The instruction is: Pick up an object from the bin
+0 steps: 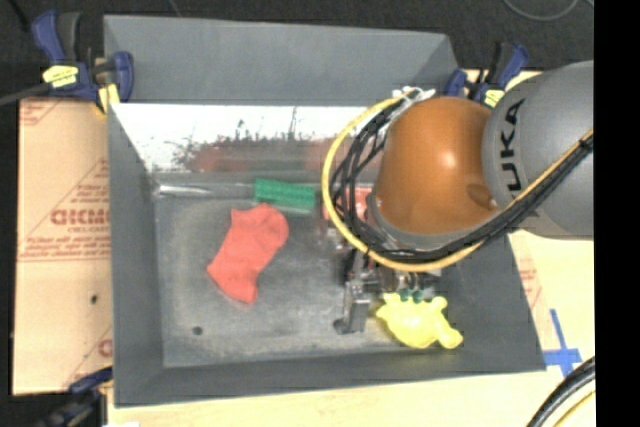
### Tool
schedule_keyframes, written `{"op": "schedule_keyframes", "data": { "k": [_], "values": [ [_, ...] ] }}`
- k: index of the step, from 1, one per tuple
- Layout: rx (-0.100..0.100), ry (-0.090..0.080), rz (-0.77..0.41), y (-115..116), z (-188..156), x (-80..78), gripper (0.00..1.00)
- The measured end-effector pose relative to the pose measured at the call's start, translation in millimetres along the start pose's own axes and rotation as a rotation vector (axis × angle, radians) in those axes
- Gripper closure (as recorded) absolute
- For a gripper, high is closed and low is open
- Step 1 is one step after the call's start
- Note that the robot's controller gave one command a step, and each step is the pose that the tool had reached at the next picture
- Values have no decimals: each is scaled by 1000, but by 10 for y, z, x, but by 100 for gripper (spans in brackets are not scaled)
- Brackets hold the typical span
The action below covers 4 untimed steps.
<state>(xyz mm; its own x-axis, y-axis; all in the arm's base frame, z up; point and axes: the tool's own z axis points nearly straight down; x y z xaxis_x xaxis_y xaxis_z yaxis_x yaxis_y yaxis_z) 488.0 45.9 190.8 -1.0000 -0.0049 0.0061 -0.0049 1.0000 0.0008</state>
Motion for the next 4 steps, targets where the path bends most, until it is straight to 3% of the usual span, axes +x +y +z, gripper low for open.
{"op": "schedule_keyframes", "data": {
  "k": [1,2,3,4],
  "values": [
    [-1,-9,2,-1,-43,-18,0],
    [1,-14,-55,231,296,-93,0],
    [-1,-13,-85,636,752,-272,0],
    [-3,-15,-158,822,1071,-467,0]
  ]
}}
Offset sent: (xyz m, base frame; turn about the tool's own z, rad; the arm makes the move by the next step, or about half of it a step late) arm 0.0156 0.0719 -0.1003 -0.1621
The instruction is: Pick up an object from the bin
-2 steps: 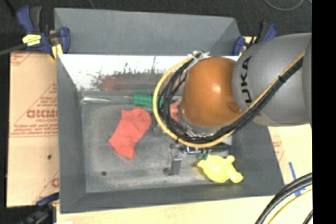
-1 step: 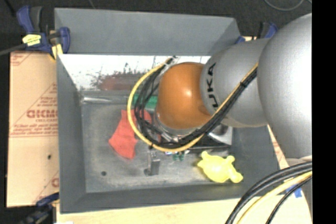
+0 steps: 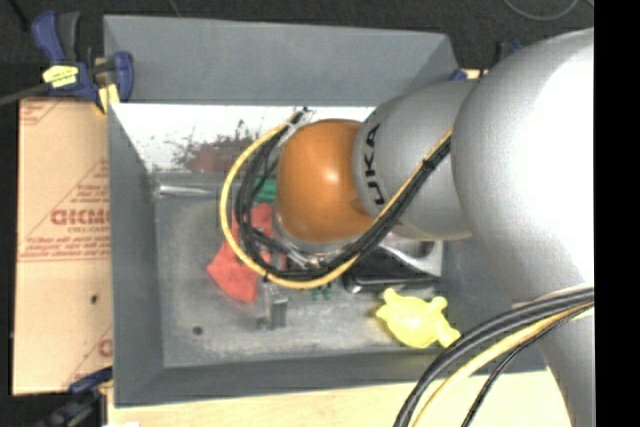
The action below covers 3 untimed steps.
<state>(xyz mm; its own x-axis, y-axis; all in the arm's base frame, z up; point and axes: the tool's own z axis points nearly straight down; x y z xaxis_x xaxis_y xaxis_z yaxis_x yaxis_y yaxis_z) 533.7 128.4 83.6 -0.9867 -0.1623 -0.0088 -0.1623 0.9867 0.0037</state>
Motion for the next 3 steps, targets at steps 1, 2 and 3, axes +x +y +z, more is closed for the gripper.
{"op": "schedule_keyframes", "data": {
  "k": [1,2,3],
  "values": [
    [7,3,-40,-68,87,-165,0],
    [-1,-1,274,589,132,-48,100],
    [-1,-1,274,589,132,-48,100]
  ]
}}
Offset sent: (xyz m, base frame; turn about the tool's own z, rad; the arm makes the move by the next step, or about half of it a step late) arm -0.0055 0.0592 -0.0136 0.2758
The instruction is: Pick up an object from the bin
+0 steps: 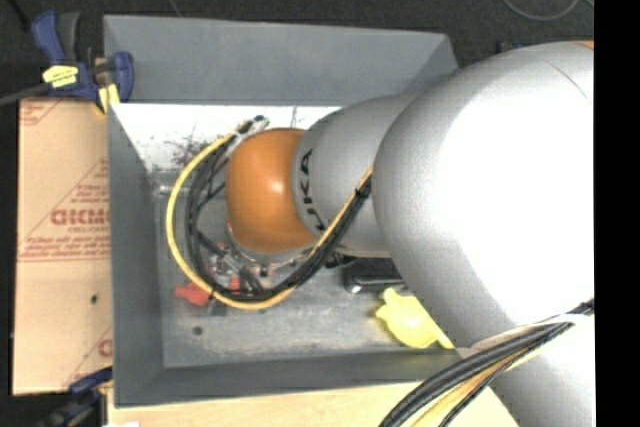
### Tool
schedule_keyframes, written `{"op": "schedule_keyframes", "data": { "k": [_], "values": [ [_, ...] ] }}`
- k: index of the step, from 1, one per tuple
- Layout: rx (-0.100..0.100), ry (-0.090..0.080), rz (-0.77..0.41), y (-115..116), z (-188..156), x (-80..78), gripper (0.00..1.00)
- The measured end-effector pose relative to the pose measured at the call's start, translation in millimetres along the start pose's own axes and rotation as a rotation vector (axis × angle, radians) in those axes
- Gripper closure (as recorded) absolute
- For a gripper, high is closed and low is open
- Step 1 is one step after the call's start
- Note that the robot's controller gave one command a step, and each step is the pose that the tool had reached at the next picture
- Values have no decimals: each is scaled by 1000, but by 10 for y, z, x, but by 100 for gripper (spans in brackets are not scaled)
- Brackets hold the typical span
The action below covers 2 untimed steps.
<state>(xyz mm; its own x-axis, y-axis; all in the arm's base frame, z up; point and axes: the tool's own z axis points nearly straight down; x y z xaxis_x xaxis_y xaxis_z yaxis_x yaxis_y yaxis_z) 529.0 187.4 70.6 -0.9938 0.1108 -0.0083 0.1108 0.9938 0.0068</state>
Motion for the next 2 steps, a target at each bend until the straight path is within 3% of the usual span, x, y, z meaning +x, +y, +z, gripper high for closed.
{"op": "schedule_keyframes", "data": {
  "k": [1,2],
  "values": [
    [4,8,-10,43,-374,7,100],
    [0,-2,-2,83,-1365,25,100]
  ]
}}
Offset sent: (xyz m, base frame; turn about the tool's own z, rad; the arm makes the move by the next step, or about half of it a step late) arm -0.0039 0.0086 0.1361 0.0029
